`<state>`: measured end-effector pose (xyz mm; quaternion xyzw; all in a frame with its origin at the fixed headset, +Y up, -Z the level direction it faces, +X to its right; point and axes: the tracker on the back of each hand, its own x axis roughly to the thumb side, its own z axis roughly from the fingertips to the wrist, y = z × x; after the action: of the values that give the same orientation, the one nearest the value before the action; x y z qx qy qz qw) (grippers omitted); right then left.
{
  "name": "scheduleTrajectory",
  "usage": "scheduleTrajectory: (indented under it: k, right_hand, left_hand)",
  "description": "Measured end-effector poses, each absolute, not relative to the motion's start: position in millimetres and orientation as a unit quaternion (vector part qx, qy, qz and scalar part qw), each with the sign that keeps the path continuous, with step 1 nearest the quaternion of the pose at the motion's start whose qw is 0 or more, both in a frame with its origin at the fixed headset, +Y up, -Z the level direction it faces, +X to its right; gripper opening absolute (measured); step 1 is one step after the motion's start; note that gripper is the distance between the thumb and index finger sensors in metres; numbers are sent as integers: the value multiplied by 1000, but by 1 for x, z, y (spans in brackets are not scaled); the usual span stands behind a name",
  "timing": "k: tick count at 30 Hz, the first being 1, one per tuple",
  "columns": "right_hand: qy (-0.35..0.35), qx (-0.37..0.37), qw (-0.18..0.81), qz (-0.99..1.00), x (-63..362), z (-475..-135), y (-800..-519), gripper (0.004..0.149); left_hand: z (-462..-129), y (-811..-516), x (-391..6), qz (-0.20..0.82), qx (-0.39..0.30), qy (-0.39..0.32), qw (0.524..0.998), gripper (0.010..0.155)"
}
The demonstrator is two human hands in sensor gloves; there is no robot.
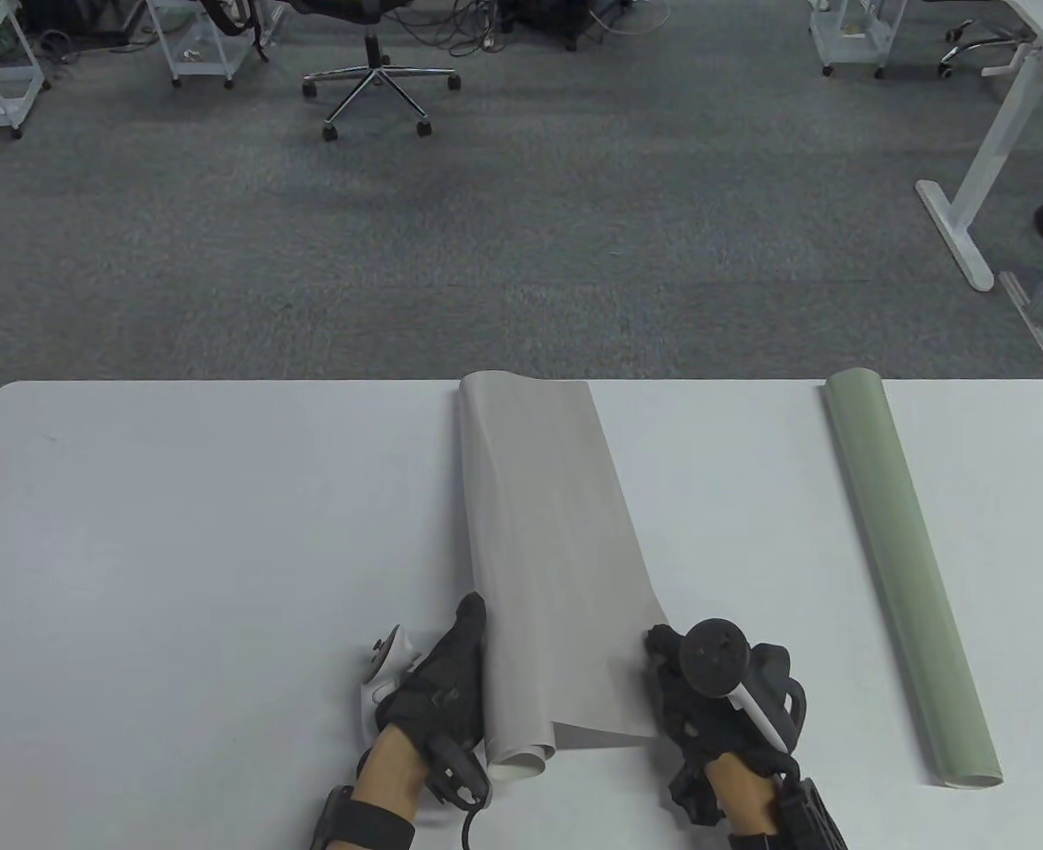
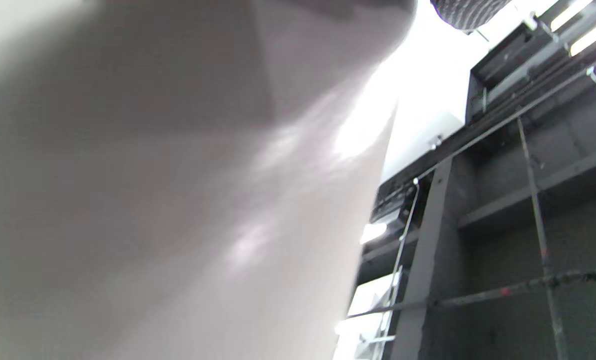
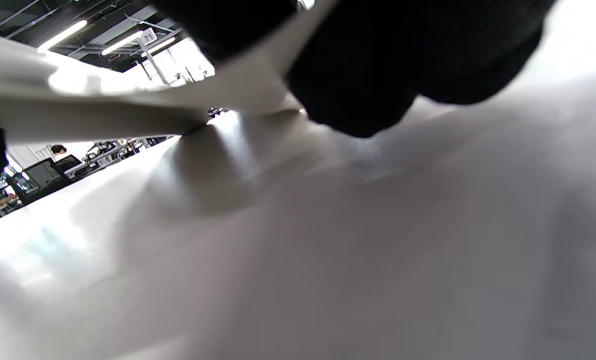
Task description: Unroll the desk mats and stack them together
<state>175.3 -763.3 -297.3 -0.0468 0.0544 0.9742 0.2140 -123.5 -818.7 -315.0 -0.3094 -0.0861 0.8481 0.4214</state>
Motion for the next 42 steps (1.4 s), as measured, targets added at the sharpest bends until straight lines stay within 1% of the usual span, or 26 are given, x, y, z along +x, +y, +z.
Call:
scheduleTrajectory:
  k: [1,3,5,6,8,10,11,12,14,15,16,19,22,24,26,28,32,34,36,38,41,42]
  right_hand:
    - [54,-48,215,974,176,-297,-764,47]
    - [58,-52,203,976,177,-298,-765,47]
    - [61,-55,204,976,179,-299,-765,47]
    - [59,-57,208,975,180,-299,-766,47]
    - [58,-59,205,975,181,-298,-766,47]
    - [61,-62,200,976,182,-299,-765,47]
    - [63,-64,202,975,184,-299,-765,47]
    - [62,-66,203,975,184,-299,-765,47]
    - [59,-70,202,975,186,-298,-765,47]
    - [60,-70,200,975,187,-298,-766,47]
    - [64,-73,197,976,188,-299,-767,47]
    - [66,-79,198,975,192,-300,-767,47]
    - [67,-86,203,973,197,-299,-768,47]
    - [70,-90,199,973,199,-300,-768,47]
    - [69,-92,194,974,200,-300,-767,47]
    - [69,-96,190,975,201,-299,-768,47]
    - [68,-103,182,976,204,-300,-767,47]
    - [64,-107,166,978,205,-299,-766,47]
    - [66,-112,169,977,206,-299,-767,47]
    - [68,-114,165,977,207,-299,-766,47]
    - [69,-119,160,978,208,-299,-765,47]
    - [69,-120,161,977,208,-298,-765,47]
  left_hand:
    - [-316,-820,-126,846,-303,-77,433,98]
    - [-316,-819,-126,855,-313,-81,406,97]
    - [-316,-816,-126,848,-304,-91,424,98]
    - [-315,-817,-125,852,-295,-79,426,99]
    - [-314,-817,-123,864,-299,-73,398,97]
    - [-317,-816,-125,859,-291,-78,415,96]
    - [-318,-816,-128,850,-282,-81,437,97]
    - [-317,-816,-128,850,-286,-81,435,97]
    - [-316,-818,-127,862,-296,-83,403,97]
    - [-315,-818,-126,863,-299,-79,400,98]
    - [-315,-819,-127,860,-297,-72,410,97]
    - [-315,-817,-128,861,-294,-78,408,97]
    - [-317,-816,-133,851,-288,-81,431,97]
    - [-317,-818,-133,858,-303,-86,407,96]
    - [-316,-818,-133,857,-297,-70,415,97]
    - [-316,-819,-133,860,-301,-78,406,96]
    - [-318,-815,-137,854,-294,-83,421,96]
    - [-317,-814,-138,859,-299,-89,407,96]
    - [-316,-816,-140,856,-301,-82,413,96]
    - [-317,-817,-140,858,-303,-83,405,95]
    - [-318,-814,-143,852,-299,-93,420,95]
    - [-318,-814,-143,853,-300,-93,418,94]
